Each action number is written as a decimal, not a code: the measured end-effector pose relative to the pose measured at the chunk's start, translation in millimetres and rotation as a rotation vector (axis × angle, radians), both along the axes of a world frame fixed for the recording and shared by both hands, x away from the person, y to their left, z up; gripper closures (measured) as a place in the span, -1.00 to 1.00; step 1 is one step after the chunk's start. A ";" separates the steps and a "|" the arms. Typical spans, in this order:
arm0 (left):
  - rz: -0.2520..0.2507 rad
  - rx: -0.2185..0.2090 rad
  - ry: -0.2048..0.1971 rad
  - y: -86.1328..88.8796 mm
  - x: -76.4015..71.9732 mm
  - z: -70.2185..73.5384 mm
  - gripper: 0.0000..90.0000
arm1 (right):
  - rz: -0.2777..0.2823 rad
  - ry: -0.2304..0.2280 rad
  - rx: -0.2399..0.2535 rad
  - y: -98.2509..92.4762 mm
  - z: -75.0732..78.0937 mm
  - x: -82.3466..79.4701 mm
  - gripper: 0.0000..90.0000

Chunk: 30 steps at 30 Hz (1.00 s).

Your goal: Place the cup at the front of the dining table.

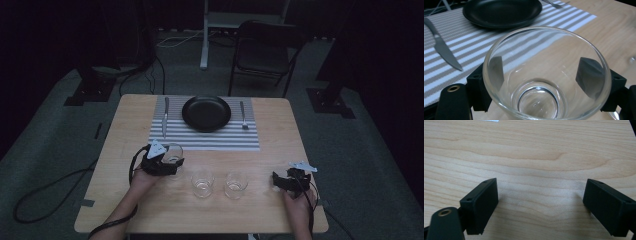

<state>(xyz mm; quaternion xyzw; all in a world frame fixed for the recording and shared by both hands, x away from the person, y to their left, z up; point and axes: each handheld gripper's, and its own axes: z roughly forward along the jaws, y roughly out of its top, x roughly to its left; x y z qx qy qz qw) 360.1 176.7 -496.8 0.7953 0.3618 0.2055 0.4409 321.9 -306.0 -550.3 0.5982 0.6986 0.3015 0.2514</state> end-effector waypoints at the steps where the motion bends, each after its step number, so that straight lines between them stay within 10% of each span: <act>1: 0.000 0.000 0.000 0.0 0.0 0.0 -0.56 | 0.000 0.000 0.000 0.0 0.0 0.0 -0.73; 30: 0.197 -0.023 -0.002 -15.4 72.7 11.4 -0.56 | 0.000 0.000 0.000 0.0 0.0 0.0 -0.73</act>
